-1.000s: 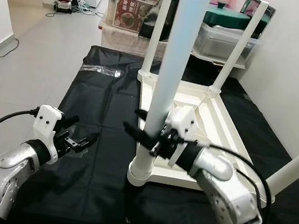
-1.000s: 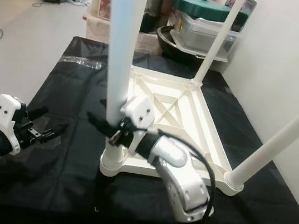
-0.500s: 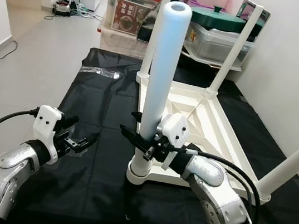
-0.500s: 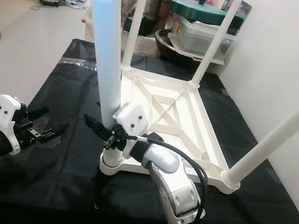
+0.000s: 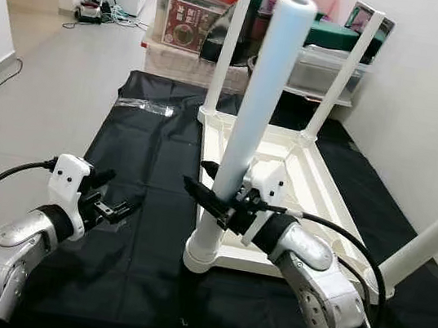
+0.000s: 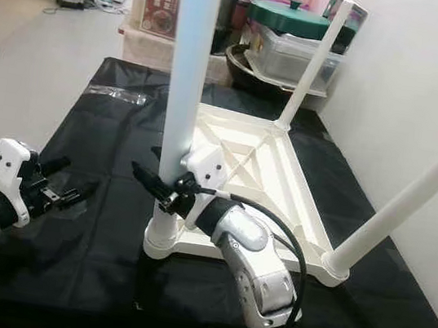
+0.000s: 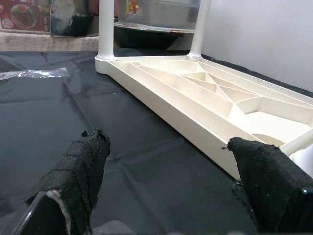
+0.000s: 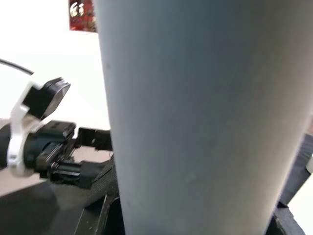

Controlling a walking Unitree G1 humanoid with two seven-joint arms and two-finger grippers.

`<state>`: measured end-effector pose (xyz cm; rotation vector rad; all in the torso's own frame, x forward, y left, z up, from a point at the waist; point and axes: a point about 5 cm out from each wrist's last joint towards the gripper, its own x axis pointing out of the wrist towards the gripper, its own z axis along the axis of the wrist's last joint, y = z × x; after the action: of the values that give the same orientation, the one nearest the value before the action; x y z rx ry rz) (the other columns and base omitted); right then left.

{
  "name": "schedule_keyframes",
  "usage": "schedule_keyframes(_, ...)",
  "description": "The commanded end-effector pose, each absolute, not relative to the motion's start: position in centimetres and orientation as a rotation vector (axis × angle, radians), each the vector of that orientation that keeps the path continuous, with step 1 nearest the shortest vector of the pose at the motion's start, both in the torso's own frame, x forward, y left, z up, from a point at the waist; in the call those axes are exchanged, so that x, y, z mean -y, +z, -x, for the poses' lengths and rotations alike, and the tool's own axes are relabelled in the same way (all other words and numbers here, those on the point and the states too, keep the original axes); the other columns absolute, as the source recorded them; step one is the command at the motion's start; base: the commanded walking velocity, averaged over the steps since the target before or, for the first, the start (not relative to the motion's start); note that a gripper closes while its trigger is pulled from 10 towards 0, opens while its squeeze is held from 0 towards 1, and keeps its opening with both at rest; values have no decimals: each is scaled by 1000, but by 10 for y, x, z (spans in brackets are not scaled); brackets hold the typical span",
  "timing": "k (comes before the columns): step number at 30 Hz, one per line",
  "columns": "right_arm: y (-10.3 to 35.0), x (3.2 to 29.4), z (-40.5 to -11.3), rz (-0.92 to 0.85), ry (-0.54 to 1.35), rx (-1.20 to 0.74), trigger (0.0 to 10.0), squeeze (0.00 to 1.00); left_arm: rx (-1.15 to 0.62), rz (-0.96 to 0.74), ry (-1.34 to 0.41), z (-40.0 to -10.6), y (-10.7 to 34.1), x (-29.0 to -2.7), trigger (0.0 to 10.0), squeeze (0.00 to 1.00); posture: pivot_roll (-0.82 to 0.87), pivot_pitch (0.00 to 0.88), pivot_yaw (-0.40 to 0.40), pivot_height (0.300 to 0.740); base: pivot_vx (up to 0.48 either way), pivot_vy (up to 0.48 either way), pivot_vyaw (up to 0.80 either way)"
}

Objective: Building children table

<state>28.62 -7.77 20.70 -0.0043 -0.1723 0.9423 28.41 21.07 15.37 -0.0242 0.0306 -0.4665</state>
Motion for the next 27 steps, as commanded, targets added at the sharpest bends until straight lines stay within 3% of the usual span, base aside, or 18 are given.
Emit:
schedule_keyframes(1,177,75,-286,-67,948,7,0,0,-30,25,-475,-284,152,-208,10000,0,142,0,-158,740,0,0,0)
schedule_keyframes(6,171,75,-288,-110,921,-41,0,0,-29,27,-471,-284,152,-209,10000,0,143,0,-159,740,0,0,0)
schedule_keyframes(11,157,80,-302,-110,721,-152,0,0,-28,28,-469,-284,153,-209,10000,0,141,0,-161,740,0,0,0)
schedule_keyframes(13,147,89,-312,-94,515,-217,0,0,-27,28,-468,-284,153,-209,10000,0,139,0,-161,740,0,0,0)
schedule_keyframes(14,147,89,-312,-94,515,-217,0,0,-27,28,-468,-284,153,-209,10000,0,139,0,-161,740,0,0,0)
schedule_keyframes(16,136,107,-320,-113,239,-292,0,0,-26,29,-467,-284,153,-209,10000,0,138,0,-163,740,0,0,0)
schedule_keyframes(17,136,107,-320,-113,239,-292,0,0,-26,29,-467,-284,153,-209,10000,0,138,0,-163,740,0,0,0)
schedule_keyframes(19,121,131,-317,-158,-91,-372,0,0,-25,29,-465,-284,153,-209,10000,0,140,0,-163,740,0,0,0)
schedule_keyframes(27,119,152,-313,-213,-297,-356,0,0,-25,28,-464,-284,153,-209,10000,0,140,0,-163,740,0,0,0)
